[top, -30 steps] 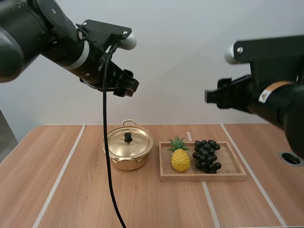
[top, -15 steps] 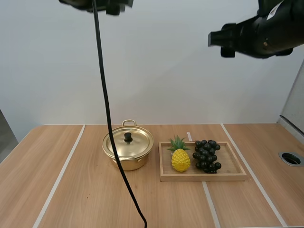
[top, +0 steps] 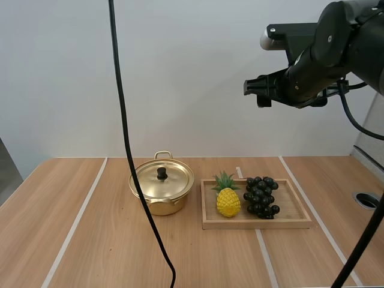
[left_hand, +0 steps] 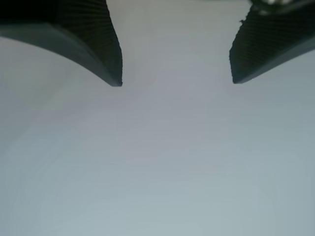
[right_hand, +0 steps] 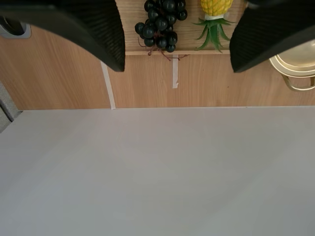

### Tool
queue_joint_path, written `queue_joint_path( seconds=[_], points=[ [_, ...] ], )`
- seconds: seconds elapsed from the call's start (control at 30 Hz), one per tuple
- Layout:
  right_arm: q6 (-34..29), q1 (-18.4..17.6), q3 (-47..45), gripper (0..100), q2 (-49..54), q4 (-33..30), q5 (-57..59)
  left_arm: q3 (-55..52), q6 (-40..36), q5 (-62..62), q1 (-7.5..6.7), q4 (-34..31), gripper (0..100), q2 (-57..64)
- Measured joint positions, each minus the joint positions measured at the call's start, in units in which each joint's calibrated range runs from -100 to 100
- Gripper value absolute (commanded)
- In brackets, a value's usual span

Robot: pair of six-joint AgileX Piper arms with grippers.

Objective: Open the pot, put the pineapple inside, and close it

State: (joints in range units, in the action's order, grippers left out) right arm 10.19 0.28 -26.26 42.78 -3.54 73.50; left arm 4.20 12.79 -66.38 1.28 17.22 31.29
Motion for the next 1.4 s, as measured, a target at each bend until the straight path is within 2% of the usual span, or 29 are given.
queue_joint_path(
  seconds=[0.4, 0.83, 1.2, 1.4],
  points=[
    [1.15, 0.0, 0.0, 100, -0.04, 0.1, -1.19, 0.05, 0.4, -31.95, 0.0, -2.22, 100, -14.11],
    [2.86, 0.0, 0.0, 100, -0.04, 0.1, -1.79, -0.1, 0.4, -33.39, 0.0, -1.55, 100, -20.21],
    [2.86, 0.0, 0.0, 100, -0.04, 0.99, -1.79, -13.05, 3.56, -33.62, 0.0, -0.99, 100, -23.79],
    [2.86, 0.0, 0.0, 100, -0.04, 0.99, -1.79, -14.89, 4.62, -33.62, 0.0, 1.8, 100, -26.94]
  ],
)
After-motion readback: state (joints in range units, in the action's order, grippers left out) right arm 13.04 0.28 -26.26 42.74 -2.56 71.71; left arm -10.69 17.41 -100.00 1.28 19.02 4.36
